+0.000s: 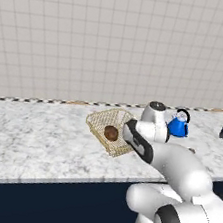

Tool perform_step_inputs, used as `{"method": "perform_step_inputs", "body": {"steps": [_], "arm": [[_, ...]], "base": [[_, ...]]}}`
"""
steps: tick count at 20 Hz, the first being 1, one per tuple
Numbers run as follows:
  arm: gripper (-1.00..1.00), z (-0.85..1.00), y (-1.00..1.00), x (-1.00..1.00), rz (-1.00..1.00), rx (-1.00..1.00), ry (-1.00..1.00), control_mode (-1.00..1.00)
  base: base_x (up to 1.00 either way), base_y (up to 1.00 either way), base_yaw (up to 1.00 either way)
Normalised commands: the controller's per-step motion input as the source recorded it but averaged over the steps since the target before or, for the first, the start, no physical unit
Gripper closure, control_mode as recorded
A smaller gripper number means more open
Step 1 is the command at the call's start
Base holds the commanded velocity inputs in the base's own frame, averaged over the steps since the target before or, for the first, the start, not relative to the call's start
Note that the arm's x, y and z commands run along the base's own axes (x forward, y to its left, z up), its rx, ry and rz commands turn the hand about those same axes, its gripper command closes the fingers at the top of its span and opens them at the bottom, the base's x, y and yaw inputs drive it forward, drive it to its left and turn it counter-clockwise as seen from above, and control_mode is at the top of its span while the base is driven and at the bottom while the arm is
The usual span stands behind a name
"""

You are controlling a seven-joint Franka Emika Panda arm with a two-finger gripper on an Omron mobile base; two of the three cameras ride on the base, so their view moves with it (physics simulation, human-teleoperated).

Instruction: Open the cabinet, pick up the bread from the cabinet and place it in the basket. Then move the basket to the dining counter.

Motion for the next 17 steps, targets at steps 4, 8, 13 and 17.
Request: {"method": "perform_step_inputs", "body": {"steps": [4, 8, 13, 17], "arm": [[-1.0, 0.47, -0.06, -1.0, 0.21, -0.1, -0.25, -1.0], [-1.0, 0.51, 0.0, -1.0, 0.32, -0.26, -0.35, -1.0], [-1.0, 0.57, 0.0, -1.0, 0.34, -0.3, -0.34, -1.0], [-1.0, 0.7, 0.0, -1.0, 0.32, -0.27, -0.28, -1.0]], "base": [[0.0, 0.0, 0.0], [0.0, 0.0, 0.0], [0.0, 0.0, 0.0], [0.0, 0.0, 0.0]]}}
